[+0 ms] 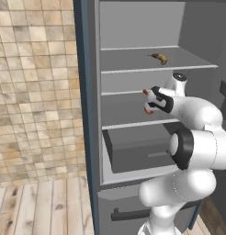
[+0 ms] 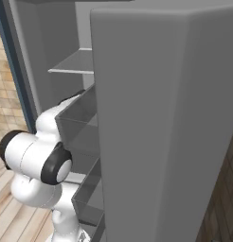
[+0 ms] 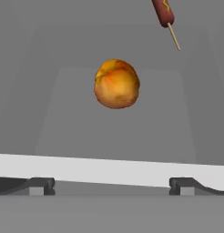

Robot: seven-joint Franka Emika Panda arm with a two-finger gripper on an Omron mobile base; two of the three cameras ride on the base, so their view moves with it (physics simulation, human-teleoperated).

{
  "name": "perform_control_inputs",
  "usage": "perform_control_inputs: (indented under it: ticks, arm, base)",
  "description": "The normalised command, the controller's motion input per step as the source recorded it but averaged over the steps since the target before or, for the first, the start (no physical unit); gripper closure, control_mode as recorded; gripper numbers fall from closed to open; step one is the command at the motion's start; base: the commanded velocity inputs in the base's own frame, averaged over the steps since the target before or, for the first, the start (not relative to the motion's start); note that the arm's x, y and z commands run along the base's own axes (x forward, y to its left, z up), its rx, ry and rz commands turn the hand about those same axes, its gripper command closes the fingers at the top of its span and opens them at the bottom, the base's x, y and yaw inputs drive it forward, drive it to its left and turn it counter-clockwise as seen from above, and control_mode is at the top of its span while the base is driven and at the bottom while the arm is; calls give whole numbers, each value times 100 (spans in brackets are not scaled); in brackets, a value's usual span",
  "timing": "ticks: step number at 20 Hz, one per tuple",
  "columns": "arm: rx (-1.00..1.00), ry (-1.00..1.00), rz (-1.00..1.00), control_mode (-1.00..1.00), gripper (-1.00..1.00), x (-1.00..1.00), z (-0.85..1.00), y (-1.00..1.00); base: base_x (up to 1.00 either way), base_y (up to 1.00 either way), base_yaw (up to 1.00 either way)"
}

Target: Pick up the peach and banana from the fridge and place one fruit on each plate on the dining counter.

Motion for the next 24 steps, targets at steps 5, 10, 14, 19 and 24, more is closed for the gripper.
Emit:
perform_control_inputs:
  ticks: [5, 10, 14, 19, 24]
  arm:
    - [0, 0, 0, -100, -100, 26, -10, 0]
    - [0, 0, 0, -100, -100, 17, -24, 0]
    - [0, 2, 0, -100, -100, 30, -19, 0]
    - [0, 1, 0, -100, -100, 28, -16, 0]
    - [0, 0, 0, -100, -100, 24, -10, 0]
  base:
    - [0, 0, 0]
    - [0, 0, 0]
    - [0, 0, 0]
    - [0, 0, 0]
    - [0, 0, 0]
